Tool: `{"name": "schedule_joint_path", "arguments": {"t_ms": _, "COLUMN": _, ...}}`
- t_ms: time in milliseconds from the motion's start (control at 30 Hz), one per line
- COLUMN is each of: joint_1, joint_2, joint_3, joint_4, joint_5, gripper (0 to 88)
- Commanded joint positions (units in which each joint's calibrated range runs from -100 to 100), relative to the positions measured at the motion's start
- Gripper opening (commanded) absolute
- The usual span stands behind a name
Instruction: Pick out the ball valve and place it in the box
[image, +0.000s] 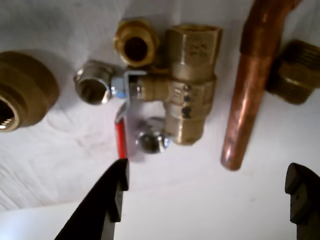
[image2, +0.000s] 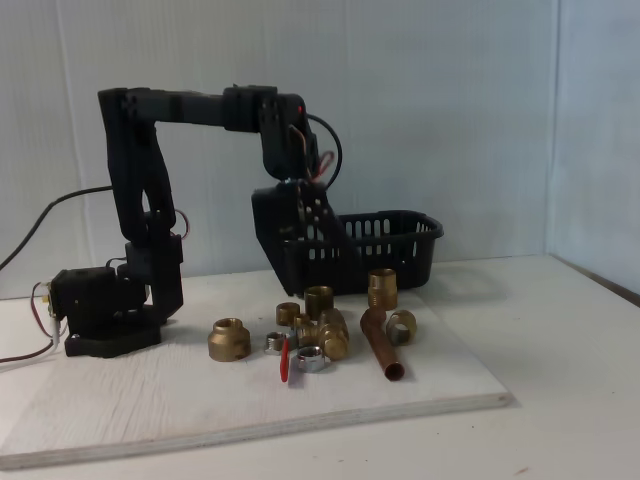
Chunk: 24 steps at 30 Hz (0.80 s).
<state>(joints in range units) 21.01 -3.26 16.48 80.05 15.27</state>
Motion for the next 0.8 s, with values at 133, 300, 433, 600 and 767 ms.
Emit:
{"name": "schedule_joint_path", "arguments": {"t_ms": 133, "joint_1": 0.10, "joint_2": 6.27, "joint_3": -2.58, "joint_4": -0.63, "joint_5": 1.24, "gripper": 33.5}}
{"name": "schedule_joint_path", "arguments": {"t_ms": 300, "joint_1": 0.25, "joint_2": 9.32, "joint_3": -2.76, "joint_4": -2.26, "joint_5": 1.30, "gripper": 33.5}}
{"name": "schedule_joint_path", "arguments": {"t_ms": 433, "joint_1": 0.32, "joint_2": 9.58, "joint_3": -2.85, "joint_4": -1.83, "joint_5": 3.62, "gripper": 33.5}}
{"name": "schedule_joint_path", "arguments": {"t_ms": 600, "joint_1": 0.32, "joint_2": 10.17, "joint_3": -2.85, "joint_4": -2.26, "joint_5": 5.23, "gripper": 33.5}}
{"name": "schedule_joint_path", "arguments": {"t_ms": 767, "joint_1": 0.32, "joint_2": 10.26, "joint_3": -2.85, "joint_4": -2.78, "joint_5": 4.87, "gripper": 33.5}}
